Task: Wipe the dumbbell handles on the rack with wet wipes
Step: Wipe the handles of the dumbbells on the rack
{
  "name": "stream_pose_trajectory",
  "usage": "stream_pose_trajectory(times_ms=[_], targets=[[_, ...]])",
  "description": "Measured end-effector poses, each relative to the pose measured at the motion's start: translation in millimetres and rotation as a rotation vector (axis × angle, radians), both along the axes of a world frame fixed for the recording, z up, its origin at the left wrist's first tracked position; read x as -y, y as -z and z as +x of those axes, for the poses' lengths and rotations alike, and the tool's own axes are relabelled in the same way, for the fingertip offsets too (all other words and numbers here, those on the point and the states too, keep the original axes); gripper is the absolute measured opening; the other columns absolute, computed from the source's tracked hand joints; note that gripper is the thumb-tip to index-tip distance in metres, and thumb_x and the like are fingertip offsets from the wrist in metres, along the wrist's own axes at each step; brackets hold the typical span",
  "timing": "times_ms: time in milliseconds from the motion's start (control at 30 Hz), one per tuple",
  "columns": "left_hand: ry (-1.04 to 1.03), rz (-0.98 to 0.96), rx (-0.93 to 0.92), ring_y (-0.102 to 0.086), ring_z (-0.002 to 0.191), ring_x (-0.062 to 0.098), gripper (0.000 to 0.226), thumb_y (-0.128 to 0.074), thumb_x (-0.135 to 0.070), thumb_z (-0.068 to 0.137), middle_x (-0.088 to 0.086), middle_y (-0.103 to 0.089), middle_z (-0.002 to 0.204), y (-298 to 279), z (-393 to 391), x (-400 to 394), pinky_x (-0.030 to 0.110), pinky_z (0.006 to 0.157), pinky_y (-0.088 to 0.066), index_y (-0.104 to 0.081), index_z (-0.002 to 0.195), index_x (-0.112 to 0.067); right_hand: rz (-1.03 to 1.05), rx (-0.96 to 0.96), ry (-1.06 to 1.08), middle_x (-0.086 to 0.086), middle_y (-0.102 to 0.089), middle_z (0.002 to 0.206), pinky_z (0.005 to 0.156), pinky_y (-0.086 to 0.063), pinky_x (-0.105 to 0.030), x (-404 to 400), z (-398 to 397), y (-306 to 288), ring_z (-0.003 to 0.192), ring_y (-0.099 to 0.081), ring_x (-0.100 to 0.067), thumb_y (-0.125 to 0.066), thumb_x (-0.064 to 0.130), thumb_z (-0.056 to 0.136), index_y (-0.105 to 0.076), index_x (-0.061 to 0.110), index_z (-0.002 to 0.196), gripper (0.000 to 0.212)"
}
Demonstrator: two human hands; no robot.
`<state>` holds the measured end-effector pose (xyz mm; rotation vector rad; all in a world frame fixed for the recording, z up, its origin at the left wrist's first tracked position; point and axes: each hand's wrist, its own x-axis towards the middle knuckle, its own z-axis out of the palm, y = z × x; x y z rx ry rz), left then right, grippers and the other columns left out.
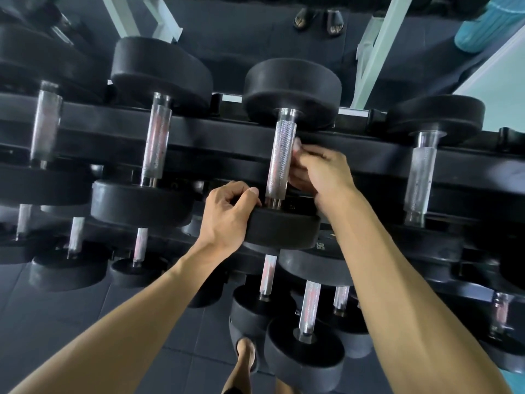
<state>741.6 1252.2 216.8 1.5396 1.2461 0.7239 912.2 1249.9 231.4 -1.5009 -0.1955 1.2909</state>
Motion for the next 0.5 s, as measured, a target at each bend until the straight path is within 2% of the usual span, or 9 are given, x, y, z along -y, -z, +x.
stream_pose_trajectory(times_ms=[33, 100, 200, 300, 367, 433, 500], targets=[[-0.001, -0.002, -0.001, -0.049, 0.06, 0.007, 0.044, -0.05, -0.044, 0.073, 0.008, -0.056, 0.064, -0.4, -0.1, 0.0, 0.02, 0.057, -0.037, -0.062, 0.06, -0.004, 0.005, -0.009, -0.029, -0.005, -0.076, 0.079, 0.071, -0.062, -0.033, 1.4, 1.4, 1.1, 0.076, -0.075, -0.02, -0.072, 0.017, 0.091, -0.07, 0.014, 0.086, 0.006], [-0.001, -0.01, -0.004, -0.049, 0.061, 0.006, 0.044, -0.05, -0.044, 0.073, 0.007, -0.056, 0.064, -1.1, 0.4, 0.4, 0.021, 0.058, -0.037, -0.061, 0.059, -0.004, 0.032, -0.091, 0.068, -0.009, -0.076, 0.08, 0.07, -0.063, -0.036, -13.9, 6.8, 1.0, 0.076, -0.075, -0.024, -0.07, 0.009, 0.092, -0.069, 0.007, 0.09, 0.003], [0.0, -0.019, -0.026, -0.05, 0.062, 0.007, 0.043, -0.049, -0.045, 0.072, 0.004, -0.056, 0.064, -0.1, 0.5, 0.1, 0.025, 0.059, -0.038, -0.06, 0.058, -0.006, 0.061, -0.294, 0.195, -0.019, -0.075, 0.103, 0.077, -0.062, -0.042, -40.7, 12.8, 3.4, 0.093, -0.074, -0.033, -0.065, 0.011, 0.094, -0.066, 0.0, 0.115, 0.023], [0.004, -0.026, -0.042, -0.051, 0.063, 0.009, 0.039, -0.049, -0.044, 0.073, 0.006, -0.058, 0.068, -0.6, -0.2, 0.1, 0.03, 0.062, -0.039, -0.061, 0.058, -0.009, -0.008, -0.306, -0.028, -0.014, -0.075, 0.109, 0.071, -0.062, -0.033, -17.0, 10.5, 15.0, 0.096, -0.074, -0.027, -0.058, 0.021, 0.1, -0.06, 0.005, 0.13, 0.034], [0.006, -0.029, -0.047, -0.051, 0.064, 0.009, 0.041, -0.049, -0.045, 0.073, 0.006, -0.058, 0.068, -1.8, 0.1, 0.6, 0.031, 0.062, -0.039, -0.061, 0.058, -0.009, -0.011, -0.309, -0.11, -0.017, -0.072, 0.116, 0.08, -0.061, -0.037, -2.1, 12.1, 21.6, 0.104, -0.072, -0.031, -0.059, 0.017, 0.098, -0.057, 0.002, 0.132, 0.037], [0.006, -0.033, -0.046, -0.051, 0.064, 0.01, 0.043, -0.048, -0.046, 0.072, 0.008, -0.058, 0.069, -2.0, 0.4, 0.4, 0.031, 0.062, -0.039, -0.061, 0.06, -0.007, 0.041, -0.325, -0.047, -0.022, -0.071, 0.116, 0.085, -0.06, -0.04, -10.6, 15.3, 21.1, 0.103, -0.071, -0.034, -0.059, 0.011, 0.098, -0.059, -0.002, 0.127, 0.033], [0.01, -0.037, -0.045, -0.051, 0.064, 0.009, 0.044, -0.048, -0.047, 0.072, 0.009, -0.058, 0.07, -1.6, 0.8, 0.6, 0.029, 0.061, -0.039, -0.061, 0.06, -0.007, 0.092, -0.358, 0.042, -0.019, -0.075, 0.102, 0.074, -0.062, -0.034, -30.1, 17.3, 14.0, 0.089, -0.075, -0.03, -0.054, 0.011, 0.1, -0.063, 0.0, 0.117, 0.022]])
